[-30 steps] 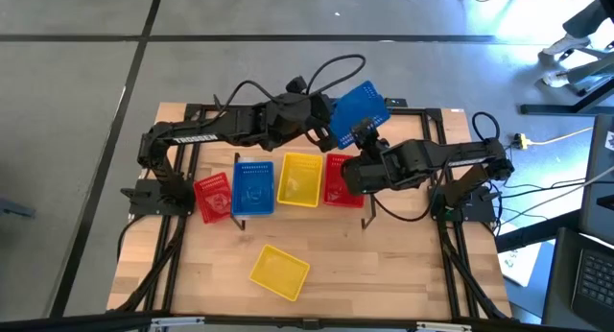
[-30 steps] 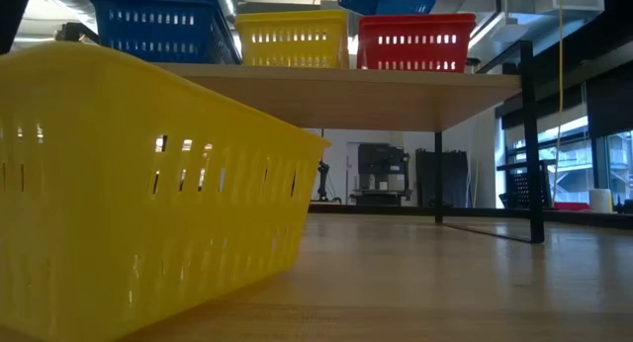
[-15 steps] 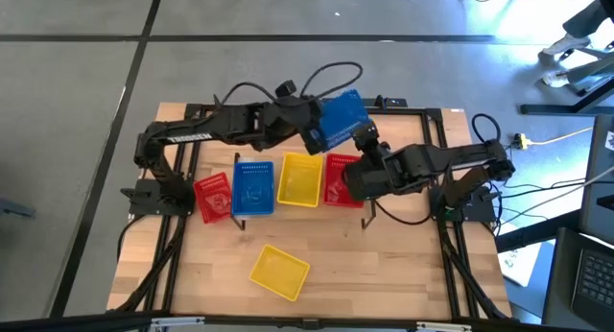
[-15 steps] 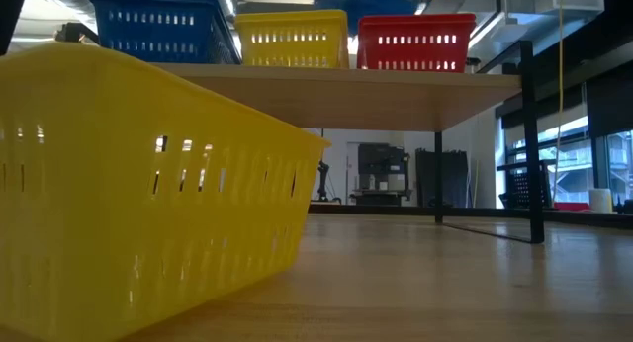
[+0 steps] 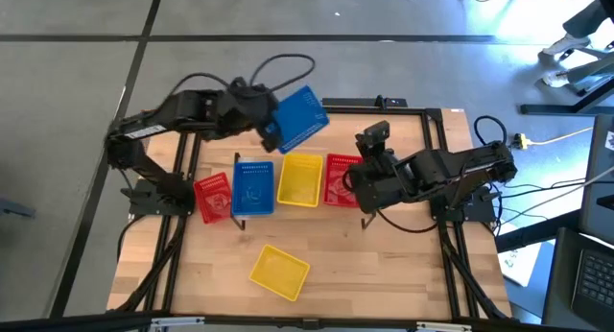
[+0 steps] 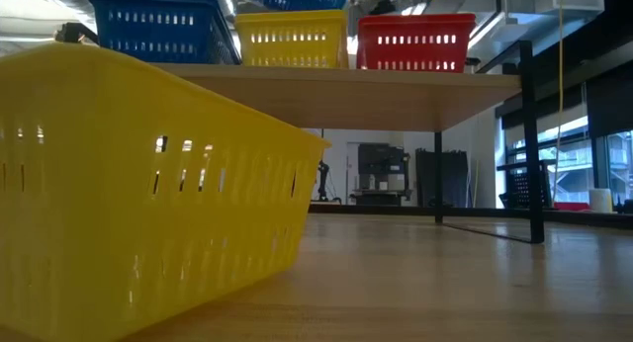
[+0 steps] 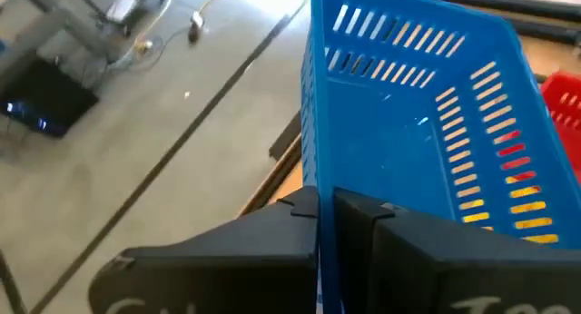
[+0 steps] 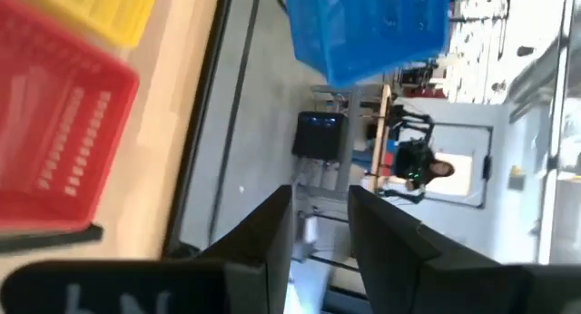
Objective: Stack baskets on shelf by color
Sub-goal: Stack the blue bin on top of the stacked blue bins on the shelf
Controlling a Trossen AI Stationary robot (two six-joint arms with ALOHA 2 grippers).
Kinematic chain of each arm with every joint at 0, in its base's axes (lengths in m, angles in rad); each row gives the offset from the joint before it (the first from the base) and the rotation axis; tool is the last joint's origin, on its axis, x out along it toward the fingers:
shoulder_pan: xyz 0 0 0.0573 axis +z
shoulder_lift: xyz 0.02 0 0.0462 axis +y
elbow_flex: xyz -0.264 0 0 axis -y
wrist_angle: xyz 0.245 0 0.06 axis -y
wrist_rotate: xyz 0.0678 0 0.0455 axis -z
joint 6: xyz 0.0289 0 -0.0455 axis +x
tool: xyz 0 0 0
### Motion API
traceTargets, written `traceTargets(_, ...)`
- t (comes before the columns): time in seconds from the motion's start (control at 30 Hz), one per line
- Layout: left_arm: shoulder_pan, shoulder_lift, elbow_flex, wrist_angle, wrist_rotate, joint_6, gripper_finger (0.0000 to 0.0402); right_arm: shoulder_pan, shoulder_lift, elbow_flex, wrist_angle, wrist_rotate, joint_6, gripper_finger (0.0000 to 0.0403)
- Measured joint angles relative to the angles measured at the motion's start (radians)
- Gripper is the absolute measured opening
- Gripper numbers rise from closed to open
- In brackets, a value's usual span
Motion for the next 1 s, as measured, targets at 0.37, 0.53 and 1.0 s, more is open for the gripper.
traceTargets(0.37,-0.039,-0.164,0.001,-0.286,0.243,-0.01,0.0,0.0,0.0,0.093,0.003,-0.047,0.138,0.0111)
traceTargets(0.53,-0.041,-0.228,0.001,-0.34,0.309,0.027,0.0,0.0,0.0,0.095,0.053,-0.061,0.166,0.0111)
traceTargets(1.0,-0.15,-0.253,-0.049,-0.449,0.301,-0.865,0.0,0.0,0.0,0.095,0.061,-0.05,0.289,0.0111)
